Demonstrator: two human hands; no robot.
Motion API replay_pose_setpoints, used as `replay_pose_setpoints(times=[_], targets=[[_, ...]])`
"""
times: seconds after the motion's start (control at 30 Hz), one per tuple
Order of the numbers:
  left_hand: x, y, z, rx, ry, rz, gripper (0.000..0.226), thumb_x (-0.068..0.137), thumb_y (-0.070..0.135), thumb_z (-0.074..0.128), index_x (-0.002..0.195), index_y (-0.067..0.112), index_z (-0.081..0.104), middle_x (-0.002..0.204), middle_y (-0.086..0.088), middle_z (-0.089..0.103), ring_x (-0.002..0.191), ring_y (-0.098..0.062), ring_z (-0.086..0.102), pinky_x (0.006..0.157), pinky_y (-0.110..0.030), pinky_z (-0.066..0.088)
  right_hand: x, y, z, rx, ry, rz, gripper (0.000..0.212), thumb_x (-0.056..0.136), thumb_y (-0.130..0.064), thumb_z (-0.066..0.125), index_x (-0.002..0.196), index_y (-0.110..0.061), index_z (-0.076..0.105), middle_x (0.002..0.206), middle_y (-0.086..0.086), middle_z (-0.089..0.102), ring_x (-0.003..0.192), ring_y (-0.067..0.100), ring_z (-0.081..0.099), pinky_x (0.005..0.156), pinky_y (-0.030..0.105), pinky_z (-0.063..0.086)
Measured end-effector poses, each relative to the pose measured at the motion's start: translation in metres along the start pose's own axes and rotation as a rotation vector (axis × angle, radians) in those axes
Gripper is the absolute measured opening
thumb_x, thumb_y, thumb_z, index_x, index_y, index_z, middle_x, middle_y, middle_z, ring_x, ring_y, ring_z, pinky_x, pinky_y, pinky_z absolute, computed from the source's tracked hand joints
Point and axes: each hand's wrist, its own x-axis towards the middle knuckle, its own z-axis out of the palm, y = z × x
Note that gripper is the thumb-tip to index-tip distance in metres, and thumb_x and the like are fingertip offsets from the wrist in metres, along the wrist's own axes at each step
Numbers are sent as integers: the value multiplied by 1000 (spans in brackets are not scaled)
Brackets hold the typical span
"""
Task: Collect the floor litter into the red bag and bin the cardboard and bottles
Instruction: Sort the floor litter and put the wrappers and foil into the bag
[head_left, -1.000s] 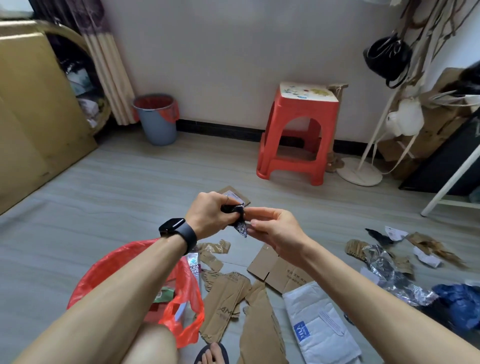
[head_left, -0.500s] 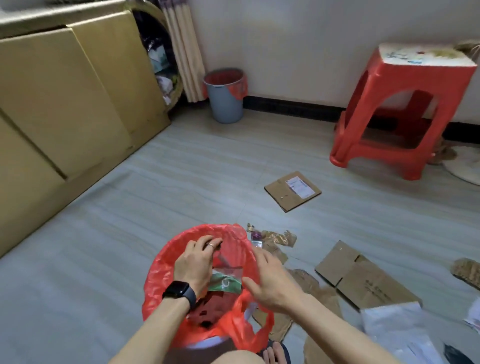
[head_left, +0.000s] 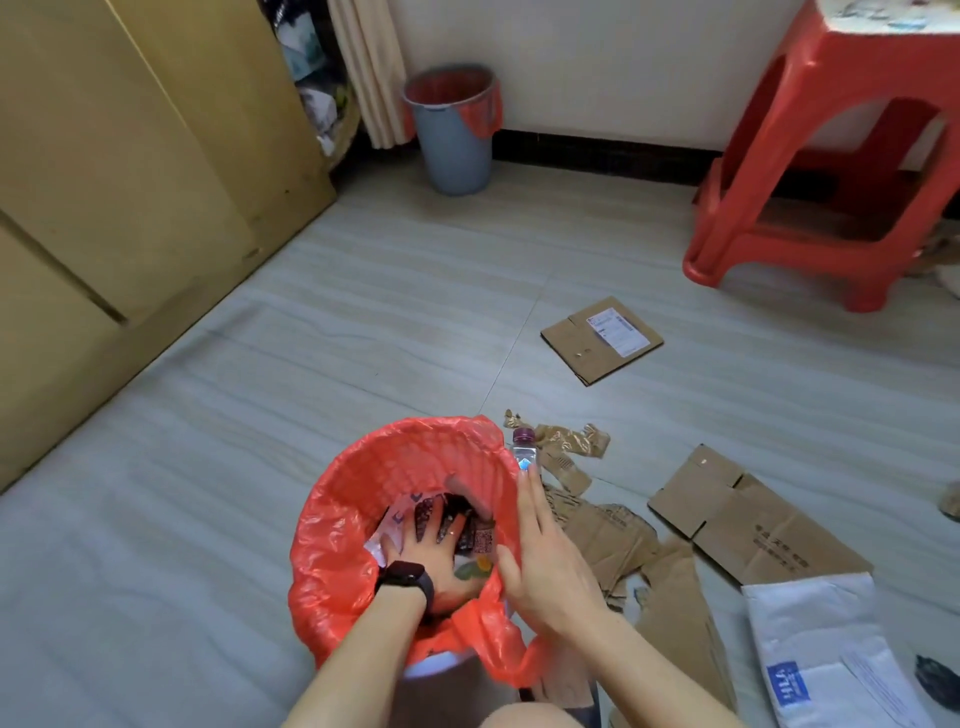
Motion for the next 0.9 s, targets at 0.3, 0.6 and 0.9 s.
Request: replay_pose_setpoints(times=[0.3, 0.6, 0.9], targets=[[-53, 2, -92, -56, 258, 115, 47, 85, 46, 54, 132, 43, 51, 150, 0, 39, 141, -28, 31, 112, -48, 34, -10, 7, -60, -152, -70, -40, 83, 99, -59, 43, 160, -29, -5, 164, -12, -20, 153, 20, 14, 121, 40, 26], [-134, 125, -218, 33, 409, 528, 35, 95, 42, 54, 129, 33, 57, 128, 1, 59, 117, -21, 56, 93, -35, 49, -100, 61, -214, -368, 97, 115, 78, 98, -53, 48, 160, -26, 8, 168, -4, 10, 150, 21, 24, 120, 40, 28], [-188, 336, -204, 369, 395, 931, 34, 98, 44, 50, 130, 36, 55, 126, 5, 58, 116, -19, 55, 77, -31, 46, -272, 165, -306, -236, 451, 508, 63, 96, -42, 56, 152, -21, 36, 153, 2, 44, 139, 21, 41, 113, 36, 36]])
